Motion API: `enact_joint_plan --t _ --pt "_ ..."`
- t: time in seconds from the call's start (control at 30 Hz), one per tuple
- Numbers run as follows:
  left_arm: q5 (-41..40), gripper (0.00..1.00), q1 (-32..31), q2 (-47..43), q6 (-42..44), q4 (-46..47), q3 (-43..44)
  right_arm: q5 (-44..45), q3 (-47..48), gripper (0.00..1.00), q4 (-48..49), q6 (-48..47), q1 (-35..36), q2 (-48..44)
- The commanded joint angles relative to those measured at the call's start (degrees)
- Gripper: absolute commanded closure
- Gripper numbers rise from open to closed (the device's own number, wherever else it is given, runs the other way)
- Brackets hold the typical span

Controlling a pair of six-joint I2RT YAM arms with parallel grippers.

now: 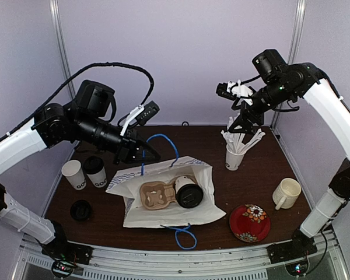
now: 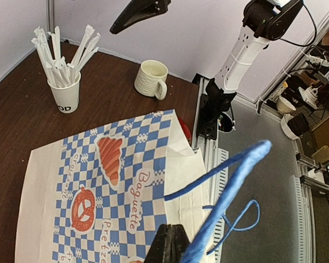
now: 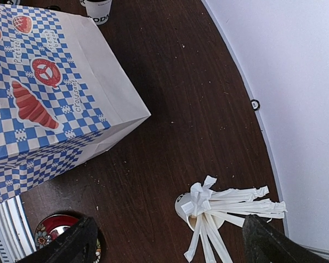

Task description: Pack the takeout coffee

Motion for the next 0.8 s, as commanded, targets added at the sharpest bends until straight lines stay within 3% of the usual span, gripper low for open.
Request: enact_joint_plan --t 0.0,0.2,0.4,0.53,0.77 --pt "0.80 1.00 -0.17 -0.15 1.11 2.34 -0.60 -0.88 0.15 0.04 0.65 0.50 -0.39 -1.29" --pt "-2.44 1.00 -0.18 0.68 1.38 4.35 -0.54 -9.68 3.86 0.11 -3.17 -0.68 -0.26 -2.01" --pt "-8.28 1.00 -0.10 2.17 0.78 6.49 0.38 -22.69 7.08 0.28 -10.01 -4.13 4.09 -1.93" --pt "-10.01 1.00 -0.05 4.38 -0.92 6.87 1.35 -16.47 4.75 0.36 -15.96 -10.38 16.22 -1.69" --pt "-7.12 1.00 -0.07 5.01 -4.49 9.83 1.54 0.72 -2.79 0.44 -7.36 -7.35 28.28 -1.12"
